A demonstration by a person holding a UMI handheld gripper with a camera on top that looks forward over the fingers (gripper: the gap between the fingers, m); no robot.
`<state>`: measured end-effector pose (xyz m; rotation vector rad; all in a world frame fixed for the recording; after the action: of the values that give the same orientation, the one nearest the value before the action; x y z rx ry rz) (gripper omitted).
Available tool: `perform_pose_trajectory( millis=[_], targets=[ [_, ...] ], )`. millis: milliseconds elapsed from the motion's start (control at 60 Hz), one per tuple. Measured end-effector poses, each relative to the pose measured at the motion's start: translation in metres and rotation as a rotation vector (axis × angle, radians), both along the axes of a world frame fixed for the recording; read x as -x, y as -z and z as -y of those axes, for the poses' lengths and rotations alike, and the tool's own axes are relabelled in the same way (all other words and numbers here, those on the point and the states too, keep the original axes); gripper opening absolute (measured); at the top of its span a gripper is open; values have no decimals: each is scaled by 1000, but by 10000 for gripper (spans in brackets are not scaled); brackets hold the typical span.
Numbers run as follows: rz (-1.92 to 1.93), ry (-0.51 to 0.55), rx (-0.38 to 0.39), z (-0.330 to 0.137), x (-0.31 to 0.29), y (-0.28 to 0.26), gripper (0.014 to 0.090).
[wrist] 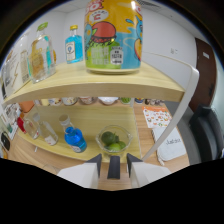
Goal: Make me a cup of Mojito.
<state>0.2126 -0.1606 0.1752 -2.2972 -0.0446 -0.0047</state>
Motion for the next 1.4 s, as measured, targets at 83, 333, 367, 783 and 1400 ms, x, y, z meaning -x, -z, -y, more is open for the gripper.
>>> perform_pose_trajectory(
  millis=[83,333,367,783,1400],
  targets=[
    [-7,-8,18,0,1,3,324],
    [4,-4,60,0,-1,9,188],
    [4,-5,64,-1,-1,9,182],
    [22,33,48,21,1,-14,147],
    [287,93,60,110,83,15,148]
  ],
)
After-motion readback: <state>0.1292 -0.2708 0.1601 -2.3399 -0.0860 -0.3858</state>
